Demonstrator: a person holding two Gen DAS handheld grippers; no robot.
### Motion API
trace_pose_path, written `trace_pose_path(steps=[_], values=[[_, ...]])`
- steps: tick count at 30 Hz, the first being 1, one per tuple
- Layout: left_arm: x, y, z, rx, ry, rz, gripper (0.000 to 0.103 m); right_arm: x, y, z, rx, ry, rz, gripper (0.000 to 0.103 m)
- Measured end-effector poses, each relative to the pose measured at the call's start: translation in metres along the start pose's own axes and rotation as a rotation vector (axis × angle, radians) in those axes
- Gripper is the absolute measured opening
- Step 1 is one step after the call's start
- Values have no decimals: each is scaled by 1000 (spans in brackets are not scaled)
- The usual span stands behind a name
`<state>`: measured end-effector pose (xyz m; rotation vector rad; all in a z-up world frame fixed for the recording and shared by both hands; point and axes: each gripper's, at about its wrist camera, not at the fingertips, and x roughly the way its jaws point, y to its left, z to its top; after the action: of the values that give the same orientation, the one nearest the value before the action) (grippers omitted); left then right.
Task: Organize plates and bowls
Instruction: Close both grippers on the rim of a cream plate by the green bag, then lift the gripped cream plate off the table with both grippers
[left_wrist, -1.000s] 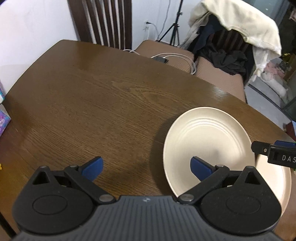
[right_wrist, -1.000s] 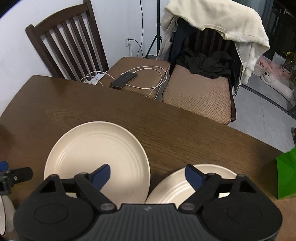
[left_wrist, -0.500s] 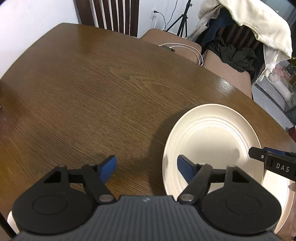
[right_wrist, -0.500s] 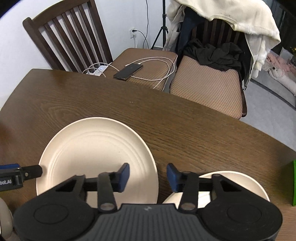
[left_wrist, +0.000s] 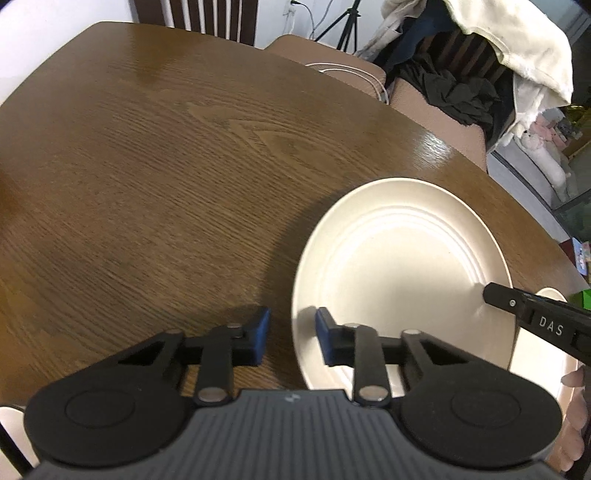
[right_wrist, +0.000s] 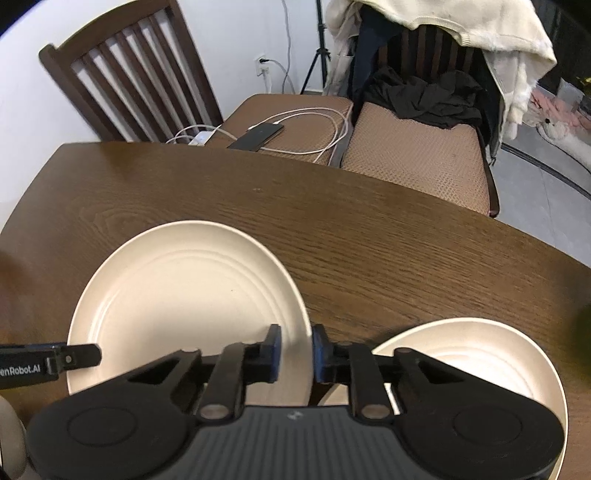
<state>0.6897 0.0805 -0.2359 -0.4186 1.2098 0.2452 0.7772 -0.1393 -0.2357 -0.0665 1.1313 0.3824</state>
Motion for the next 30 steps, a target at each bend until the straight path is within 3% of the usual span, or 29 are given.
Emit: trace_pose_path(steps=[6,30], values=[[1,-7,0,32,4,0,17,0,-2,-3,16,-21,2,13],[-4,-24,-3,117,-46,75,17,-4,1,-16,3,-75,2,11]])
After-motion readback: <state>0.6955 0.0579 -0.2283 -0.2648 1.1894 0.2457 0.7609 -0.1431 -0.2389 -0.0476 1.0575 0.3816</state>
